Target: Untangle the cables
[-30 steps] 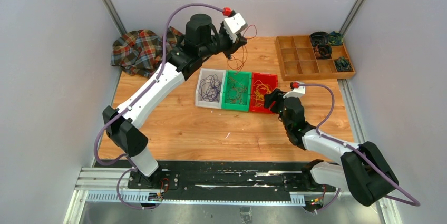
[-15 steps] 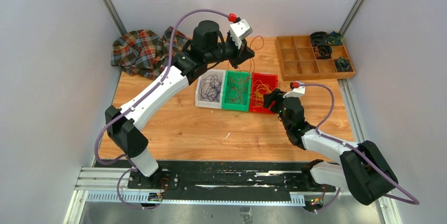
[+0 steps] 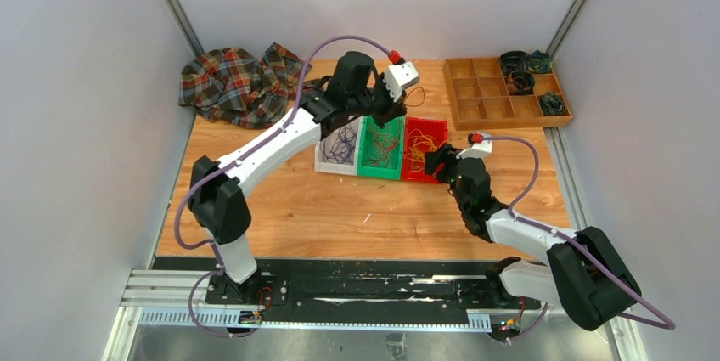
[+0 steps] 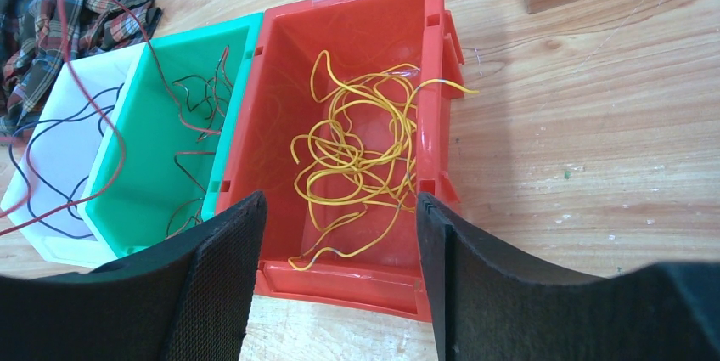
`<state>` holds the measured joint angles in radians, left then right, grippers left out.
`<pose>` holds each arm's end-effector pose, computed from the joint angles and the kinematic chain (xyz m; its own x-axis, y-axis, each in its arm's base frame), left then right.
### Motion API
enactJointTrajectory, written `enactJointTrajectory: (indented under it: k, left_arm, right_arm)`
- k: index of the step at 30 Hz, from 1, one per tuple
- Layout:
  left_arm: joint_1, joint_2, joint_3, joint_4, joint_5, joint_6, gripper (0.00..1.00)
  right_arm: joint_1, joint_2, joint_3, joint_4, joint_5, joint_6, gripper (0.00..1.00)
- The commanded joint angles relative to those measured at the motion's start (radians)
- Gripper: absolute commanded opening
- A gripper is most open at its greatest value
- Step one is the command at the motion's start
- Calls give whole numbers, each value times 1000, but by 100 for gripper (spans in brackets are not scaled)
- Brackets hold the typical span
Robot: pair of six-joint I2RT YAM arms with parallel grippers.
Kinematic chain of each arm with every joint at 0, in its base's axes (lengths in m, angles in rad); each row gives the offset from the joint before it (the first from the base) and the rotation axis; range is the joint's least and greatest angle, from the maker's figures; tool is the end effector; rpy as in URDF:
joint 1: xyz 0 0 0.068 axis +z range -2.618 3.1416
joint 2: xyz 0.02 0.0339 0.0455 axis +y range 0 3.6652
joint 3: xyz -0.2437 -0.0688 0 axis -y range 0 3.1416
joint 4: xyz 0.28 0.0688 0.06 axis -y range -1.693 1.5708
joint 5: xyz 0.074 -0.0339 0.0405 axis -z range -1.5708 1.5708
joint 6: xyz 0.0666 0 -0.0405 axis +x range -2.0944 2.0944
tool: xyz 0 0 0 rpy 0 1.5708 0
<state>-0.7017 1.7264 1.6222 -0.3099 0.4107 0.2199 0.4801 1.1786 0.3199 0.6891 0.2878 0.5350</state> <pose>0.3388 -0.3212 0.3305 -0.1099 0.3548 -0.9285 0.9170 0.3965 0.0429 0.2669 0.1177 0.1427 -0.2281 0.4324 -0.8724 -0.0912 0.8825 0.4613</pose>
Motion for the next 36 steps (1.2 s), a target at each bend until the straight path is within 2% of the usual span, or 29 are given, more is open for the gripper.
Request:
enactJointTrajectory:
  k: [1, 8, 12, 16, 20, 28, 29, 32, 36]
  left_arm:
    - [3, 94, 51, -28, -64, 151, 0]
    - [32, 199, 30, 8, -162, 275, 0]
    - [40, 213, -36, 47, -187, 357, 0]
    - [41, 239, -62, 17, -215, 422, 0]
    - [44, 273, -65, -12, -257, 431, 1]
    - [48, 278, -122, 42, -262, 397, 1]
    - [48, 278, -121, 38, -262, 397, 2]
    - [48, 276, -115, 29, -264, 398, 23]
    - [48, 260, -114, 22, -270, 399, 37]
  right_arm:
    - [-9, -8, -16, 28, 10, 10, 65]
    - [-16, -5, -19, 36, 0, 12, 66]
    - [-20, -2, -20, 39, -2, 15, 66]
    - [-23, 2, -18, 41, -4, 18, 66]
    - [-24, 11, -17, 44, -10, 20, 66]
    - [-33, 15, -17, 46, -12, 31, 66]
    - [-34, 16, -18, 46, -12, 33, 66]
    - [-34, 16, -18, 47, -12, 34, 66]
    - [-35, 16, -20, 50, -13, 34, 66]
